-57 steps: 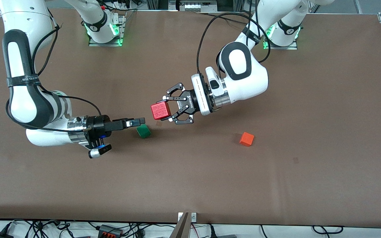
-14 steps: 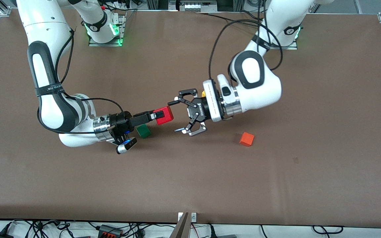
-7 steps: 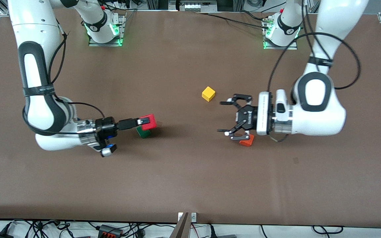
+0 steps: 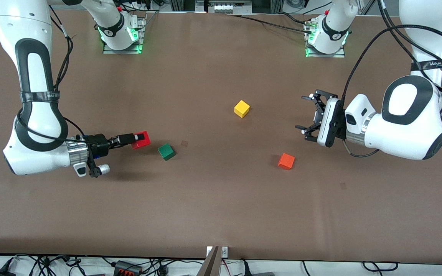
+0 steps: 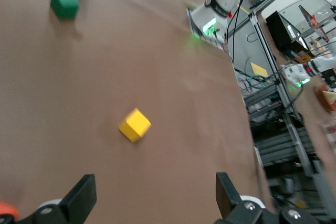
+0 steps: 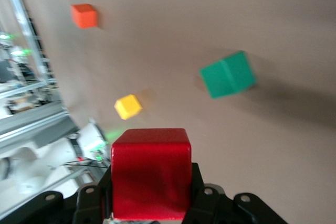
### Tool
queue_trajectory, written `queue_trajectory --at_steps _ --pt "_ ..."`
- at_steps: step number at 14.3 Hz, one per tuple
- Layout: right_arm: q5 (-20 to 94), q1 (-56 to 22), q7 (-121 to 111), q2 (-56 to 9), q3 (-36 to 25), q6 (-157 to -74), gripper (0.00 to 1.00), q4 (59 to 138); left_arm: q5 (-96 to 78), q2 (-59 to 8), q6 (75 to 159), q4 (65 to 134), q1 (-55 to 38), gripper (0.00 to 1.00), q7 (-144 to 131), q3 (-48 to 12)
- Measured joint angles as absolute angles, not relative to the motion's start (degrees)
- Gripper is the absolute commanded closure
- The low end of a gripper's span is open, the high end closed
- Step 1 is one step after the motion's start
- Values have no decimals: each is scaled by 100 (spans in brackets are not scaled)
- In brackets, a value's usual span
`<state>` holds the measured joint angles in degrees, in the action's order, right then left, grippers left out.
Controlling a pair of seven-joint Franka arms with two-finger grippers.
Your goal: Pass red block to right arm, stack on blue
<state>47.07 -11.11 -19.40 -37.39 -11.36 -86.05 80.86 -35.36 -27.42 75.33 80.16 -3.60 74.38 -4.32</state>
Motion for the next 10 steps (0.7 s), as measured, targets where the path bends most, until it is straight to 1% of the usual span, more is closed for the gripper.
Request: queue_trajectory --at_steps 3,6,8,10 --pt "3866 -1103 -1940 -3698 -1357 -8654 100 8196 -1896 -2731 6844 7573 -373 0 6321 -476" --pt "3040 -1076 -2043 -3663 -1567 -8867 100 8416 -822 -2682 6183 7031 -479 0 4898 -516" --pt "2338 -1072 -2061 -3487 -1601 -9163 100 8618 -537 -2533 6250 6799 -538 0 3963 -517" --pt "1710 -1066 -2069 -3129 -1614 -9707 100 9083 -449 -2193 6825 6864 -632 0 2943 -516"
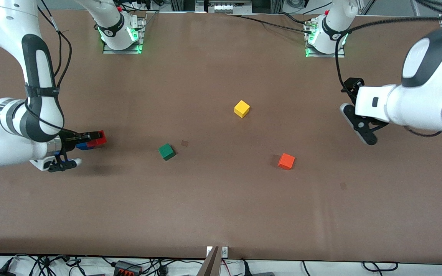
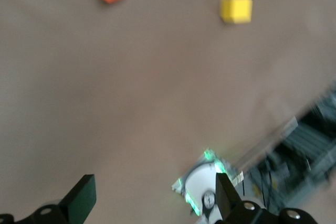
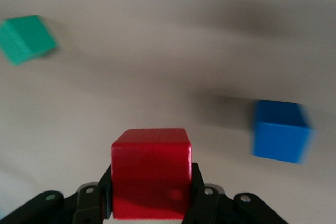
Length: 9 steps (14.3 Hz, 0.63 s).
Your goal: Pass red block to right arm, stack on blue
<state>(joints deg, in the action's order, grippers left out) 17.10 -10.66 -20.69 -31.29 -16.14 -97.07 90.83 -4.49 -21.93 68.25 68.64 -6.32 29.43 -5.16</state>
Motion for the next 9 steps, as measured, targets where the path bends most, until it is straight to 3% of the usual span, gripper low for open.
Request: queue_trajectory --at_steps 5,9 --pt "587 -1065 -2120 -2072 -1635 -11736 100 10922 -264 -1016 8118 8082 -667 0 1169 -324" --pt "289 -1068 -2127 -1897 -1645 -12802 100 11602 -282 -106 9049 9063 -410 0 -710 -110"
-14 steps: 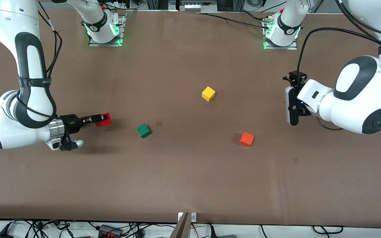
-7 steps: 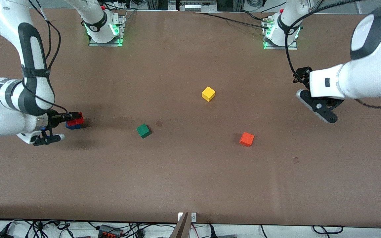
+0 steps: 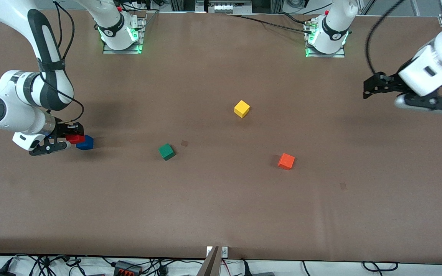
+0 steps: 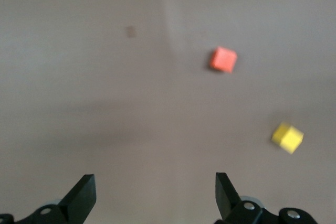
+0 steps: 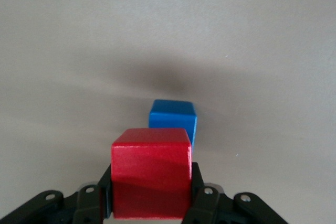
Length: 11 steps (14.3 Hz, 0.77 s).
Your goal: Pass red block to right arm, stack on blue
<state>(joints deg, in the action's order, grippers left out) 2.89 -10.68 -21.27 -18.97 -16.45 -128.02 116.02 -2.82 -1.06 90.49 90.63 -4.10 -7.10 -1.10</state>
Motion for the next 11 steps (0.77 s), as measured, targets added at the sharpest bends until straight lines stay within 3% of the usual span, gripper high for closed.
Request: queue_trajectory --at_steps 5,11 --pt "278 -1068 -2127 -1851 -1659 -13476 100 12055 -338 417 9772 9773 -28 0 -507 8" --pt "278 -1006 -2126 -1761 -1734 -13758 100 12283 -155 455 9263 9918 -41 0 -284 37"
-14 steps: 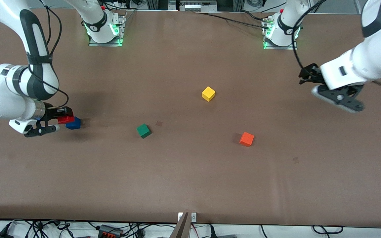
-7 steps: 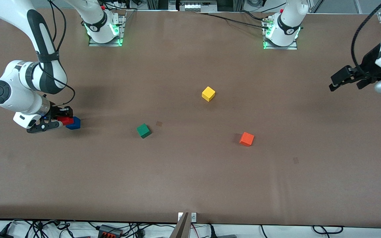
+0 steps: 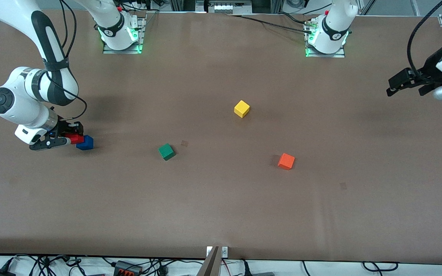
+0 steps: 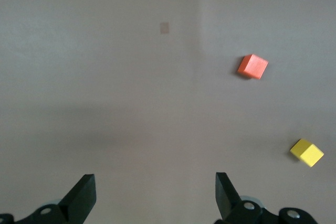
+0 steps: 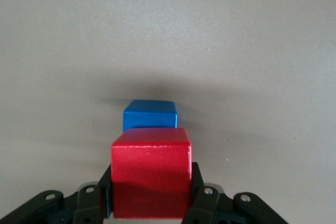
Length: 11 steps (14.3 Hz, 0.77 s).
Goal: Pass red block to right arm, stack on blue
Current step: 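Lower the red cube onto the blue cube and open the right gripper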
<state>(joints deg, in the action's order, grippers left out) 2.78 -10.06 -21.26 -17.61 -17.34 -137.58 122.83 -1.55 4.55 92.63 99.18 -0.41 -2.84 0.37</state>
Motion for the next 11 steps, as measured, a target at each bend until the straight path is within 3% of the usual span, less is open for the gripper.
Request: queue_trajectory --at_steps 11 --pt "281 -1006 -1974 -1840 -1729 -13928 100 12378 -70 259 9012 9702 10 0 -274 61"
